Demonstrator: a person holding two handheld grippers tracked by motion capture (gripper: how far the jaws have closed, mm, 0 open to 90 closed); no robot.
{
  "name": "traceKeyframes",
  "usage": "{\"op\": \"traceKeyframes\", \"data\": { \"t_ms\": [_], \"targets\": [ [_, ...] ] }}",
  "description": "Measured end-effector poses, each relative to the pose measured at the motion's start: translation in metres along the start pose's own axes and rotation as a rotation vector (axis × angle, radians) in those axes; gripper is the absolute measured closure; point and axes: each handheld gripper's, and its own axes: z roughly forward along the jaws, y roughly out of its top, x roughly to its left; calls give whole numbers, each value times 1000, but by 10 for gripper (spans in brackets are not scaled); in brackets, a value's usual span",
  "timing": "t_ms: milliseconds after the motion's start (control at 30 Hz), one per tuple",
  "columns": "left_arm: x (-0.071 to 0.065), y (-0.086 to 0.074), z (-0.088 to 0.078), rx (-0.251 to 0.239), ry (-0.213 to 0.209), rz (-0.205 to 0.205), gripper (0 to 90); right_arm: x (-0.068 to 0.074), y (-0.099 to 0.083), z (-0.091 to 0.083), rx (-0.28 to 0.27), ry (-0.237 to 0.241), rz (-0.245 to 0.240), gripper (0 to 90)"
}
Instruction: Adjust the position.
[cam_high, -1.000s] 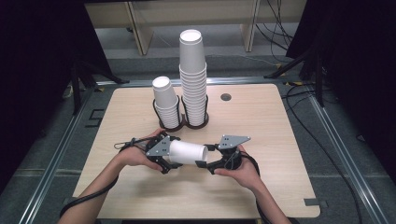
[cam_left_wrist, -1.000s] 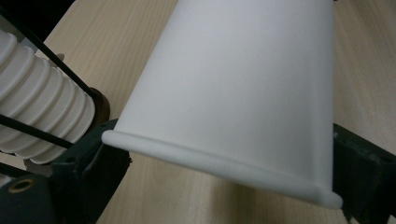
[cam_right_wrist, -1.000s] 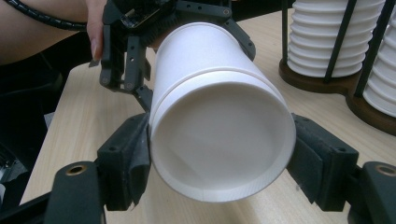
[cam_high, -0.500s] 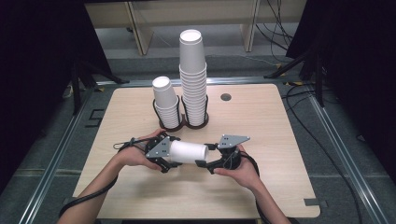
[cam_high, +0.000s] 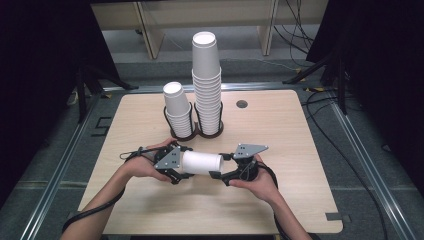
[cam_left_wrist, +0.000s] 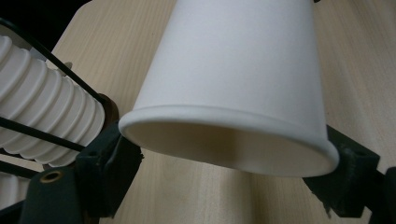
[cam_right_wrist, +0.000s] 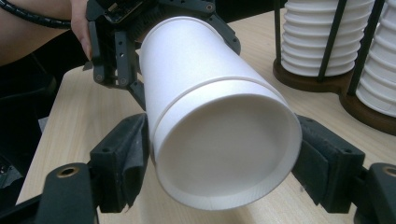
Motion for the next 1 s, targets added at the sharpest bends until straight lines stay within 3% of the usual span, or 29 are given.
{"op": "traceKeyframes", "data": {
  "t_ms": [100, 167, 233, 400, 667, 767, 867, 933, 1000],
  "targets": [
    [0, 2, -1, 17, 0, 11, 181, 0, 0, 0, 11, -13, -1, 243],
    [0, 3, -2, 26, -1, 10, 182, 0, -1, 1, 7, 17, 10, 241],
    [2, 6, -5, 51, -1, 26, 182, 1, 0, 0, 14, -23, -12, 236],
    [6, 18, -12, 137, -7, 97, 182, 2, 1, 2, 16, -48, -10, 153],
    [12, 34, -13, 257, -25, 193, 185, 6, 6, -1, 50, -103, -38, 152],
    [15, 40, -12, 320, -40, 227, 187, 7, 7, -2, 49, -117, -44, 151],
    [18, 48, -10, 446, -47, 318, 187, 6, 8, -6, 72, -138, -59, 151],
    [18, 53, -9, 500, -48, 366, 187, 6, 8, -7, 82, -146, -70, 151],
    [20, 59, -9, 523, -57, 386, 187, 7, 9, -7, 84, -156, -73, 151]
  ]
}}
